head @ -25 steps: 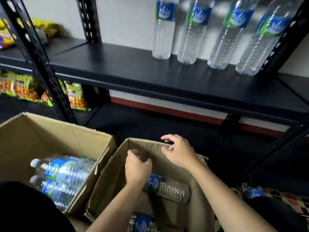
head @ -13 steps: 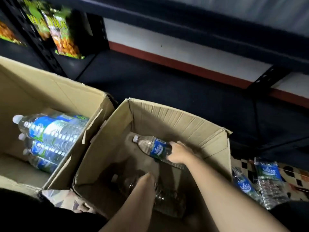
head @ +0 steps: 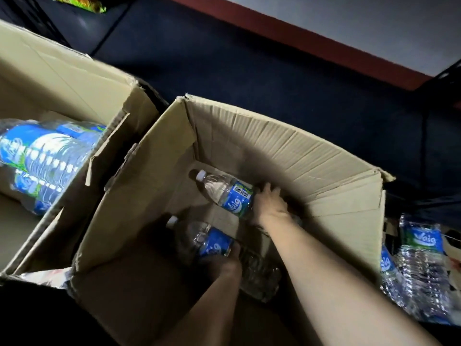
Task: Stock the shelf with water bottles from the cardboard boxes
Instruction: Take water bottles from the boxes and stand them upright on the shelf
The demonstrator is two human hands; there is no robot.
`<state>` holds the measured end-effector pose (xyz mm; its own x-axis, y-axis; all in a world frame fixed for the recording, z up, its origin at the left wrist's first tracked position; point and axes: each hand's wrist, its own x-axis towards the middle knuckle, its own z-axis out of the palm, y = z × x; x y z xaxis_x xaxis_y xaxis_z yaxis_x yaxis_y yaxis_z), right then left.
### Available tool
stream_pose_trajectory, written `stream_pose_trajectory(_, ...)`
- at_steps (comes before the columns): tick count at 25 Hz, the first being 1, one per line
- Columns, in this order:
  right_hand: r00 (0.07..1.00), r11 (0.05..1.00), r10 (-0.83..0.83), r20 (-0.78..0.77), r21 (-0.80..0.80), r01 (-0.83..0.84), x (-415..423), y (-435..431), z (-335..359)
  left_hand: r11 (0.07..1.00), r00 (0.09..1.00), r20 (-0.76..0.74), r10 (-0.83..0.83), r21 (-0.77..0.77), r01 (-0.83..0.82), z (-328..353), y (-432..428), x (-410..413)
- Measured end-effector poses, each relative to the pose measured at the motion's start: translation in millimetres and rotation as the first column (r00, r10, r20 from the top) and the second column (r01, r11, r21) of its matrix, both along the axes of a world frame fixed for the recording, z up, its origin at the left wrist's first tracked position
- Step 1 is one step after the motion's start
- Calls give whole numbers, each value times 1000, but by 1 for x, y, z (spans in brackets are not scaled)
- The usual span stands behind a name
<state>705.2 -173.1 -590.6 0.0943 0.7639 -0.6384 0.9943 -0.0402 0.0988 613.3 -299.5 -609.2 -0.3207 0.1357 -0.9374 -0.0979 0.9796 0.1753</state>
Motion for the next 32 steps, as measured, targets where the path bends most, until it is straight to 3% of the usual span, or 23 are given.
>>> stream_pose_trajectory(2,999,996,-24,-44,-87,20,2,-2,9,998,992,-106,-62,25,65,7,11,-8)
stream_pose_trajectory(5,963,948,-229,-144,-255,188,12,-11,15,970,988,-65,-139,194,149,-18,22,-24)
stream_pose_trajectory(9,795,867,-489,-358,-298,400,13,-30,6,980,1000,29,-1,197,-5,-108,16,-30)
stream_pose_trajectory(11,744,833,-553,-375,-284,476,9,-37,-1,990,995,96,37,136,-49,-106,19,-28)
stream_pose_trajectory(15,759,862,-506,-410,-254,438,15,-35,-8,973,982,121,142,165,-161,-46,33,-30)
stream_pose_trajectory(19,862,874,-413,-293,-395,284,27,-5,-5,973,955,247,164,121,-198,-49,40,-30)
stream_pose_trajectory(21,867,861,-420,-267,-420,287,21,-1,-8,972,973,158,171,132,-192,-53,44,-32)
stream_pose_trajectory(23,838,862,-466,-283,-360,357,7,-15,-8,975,982,-92,164,167,-147,-65,42,-35)
stream_pose_trajectory(24,833,877,-465,-301,-282,388,-1,-25,-9,977,978,-148,149,176,-122,-85,37,-34)
stream_pose_trajectory(26,829,892,-451,-331,-132,432,-9,-41,-12,979,987,-109,116,177,-95,-62,40,-35)
stream_pose_trajectory(29,820,883,-466,-333,-107,458,-8,-42,-12,968,985,-12,173,186,-168,-59,41,-36)
stream_pose_trajectory(31,814,876,-479,-328,-123,466,-6,-36,-9,974,986,-27,165,164,-159,-93,38,-39)
stream_pose_trajectory(32,807,871,-488,-332,-129,474,-5,-35,-7,971,980,-76,184,171,-169,-149,30,-36)
